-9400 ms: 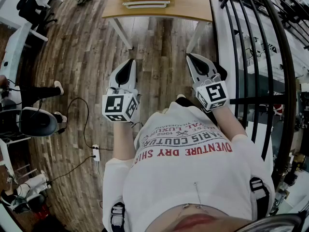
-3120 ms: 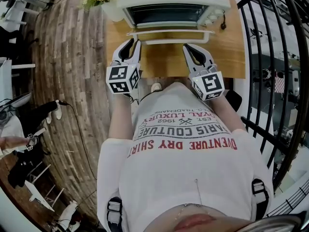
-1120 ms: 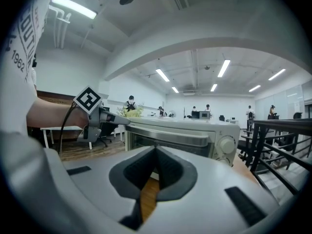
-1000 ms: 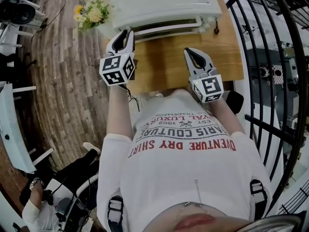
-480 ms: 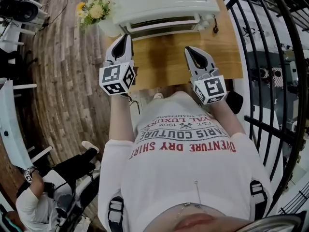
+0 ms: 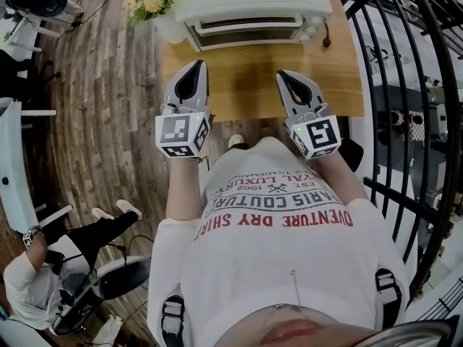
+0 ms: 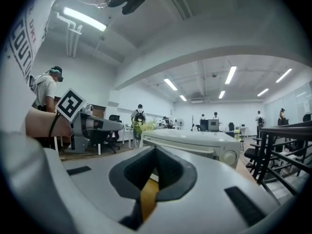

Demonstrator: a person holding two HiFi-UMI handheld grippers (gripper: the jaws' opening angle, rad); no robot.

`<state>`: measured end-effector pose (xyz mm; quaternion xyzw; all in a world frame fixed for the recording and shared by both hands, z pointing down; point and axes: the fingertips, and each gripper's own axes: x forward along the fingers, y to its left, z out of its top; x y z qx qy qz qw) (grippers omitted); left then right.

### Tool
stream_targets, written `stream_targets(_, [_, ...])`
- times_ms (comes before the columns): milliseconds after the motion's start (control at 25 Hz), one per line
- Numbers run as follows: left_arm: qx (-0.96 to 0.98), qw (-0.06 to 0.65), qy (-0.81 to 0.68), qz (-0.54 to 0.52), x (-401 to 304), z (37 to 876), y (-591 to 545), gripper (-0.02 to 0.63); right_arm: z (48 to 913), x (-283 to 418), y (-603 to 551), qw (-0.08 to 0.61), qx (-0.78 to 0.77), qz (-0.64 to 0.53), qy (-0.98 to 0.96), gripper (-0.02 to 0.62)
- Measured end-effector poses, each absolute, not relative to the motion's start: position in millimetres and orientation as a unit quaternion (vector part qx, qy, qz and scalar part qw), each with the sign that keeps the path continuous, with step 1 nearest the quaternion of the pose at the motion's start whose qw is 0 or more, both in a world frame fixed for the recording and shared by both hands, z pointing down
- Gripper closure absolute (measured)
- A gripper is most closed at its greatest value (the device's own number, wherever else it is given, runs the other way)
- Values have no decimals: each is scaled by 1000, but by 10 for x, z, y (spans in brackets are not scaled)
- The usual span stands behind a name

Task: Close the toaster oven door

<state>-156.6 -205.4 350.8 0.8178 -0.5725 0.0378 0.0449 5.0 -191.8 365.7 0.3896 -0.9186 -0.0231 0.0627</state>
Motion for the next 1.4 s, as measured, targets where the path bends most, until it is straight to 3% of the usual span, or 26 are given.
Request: stream_targets(1400, [824,50,-562,48,-1386,3493,-1714,594,3608,53,-1867,59,369,-24,-927,591])
